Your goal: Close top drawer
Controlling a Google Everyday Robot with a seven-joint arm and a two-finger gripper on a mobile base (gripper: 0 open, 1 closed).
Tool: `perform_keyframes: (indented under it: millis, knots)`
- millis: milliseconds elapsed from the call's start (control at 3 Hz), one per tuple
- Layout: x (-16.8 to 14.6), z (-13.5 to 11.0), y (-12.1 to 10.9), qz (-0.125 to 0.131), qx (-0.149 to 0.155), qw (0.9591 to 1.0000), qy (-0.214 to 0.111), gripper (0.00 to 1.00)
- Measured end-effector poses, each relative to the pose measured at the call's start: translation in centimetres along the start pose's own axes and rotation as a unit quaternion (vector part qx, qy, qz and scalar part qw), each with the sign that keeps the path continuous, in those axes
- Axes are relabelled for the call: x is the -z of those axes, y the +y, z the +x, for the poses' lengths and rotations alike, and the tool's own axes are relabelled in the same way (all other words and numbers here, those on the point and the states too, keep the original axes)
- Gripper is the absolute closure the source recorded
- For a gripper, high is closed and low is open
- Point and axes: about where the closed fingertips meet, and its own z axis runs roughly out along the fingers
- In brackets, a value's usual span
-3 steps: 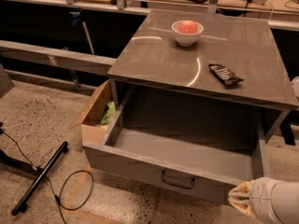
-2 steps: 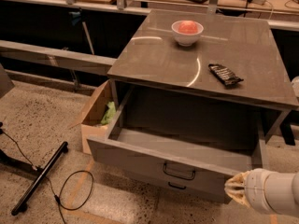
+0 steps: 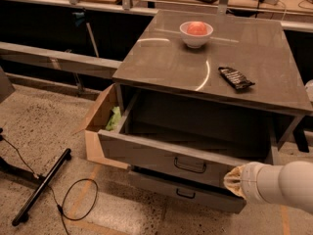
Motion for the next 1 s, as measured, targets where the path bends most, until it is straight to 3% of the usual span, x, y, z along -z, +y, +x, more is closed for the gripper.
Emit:
perform_keyframes:
  millis: [1000]
  knots:
    - [-4.9, -0.9, -6.8, 0.055, 0.053, 0.997, 0.013, 1.0]
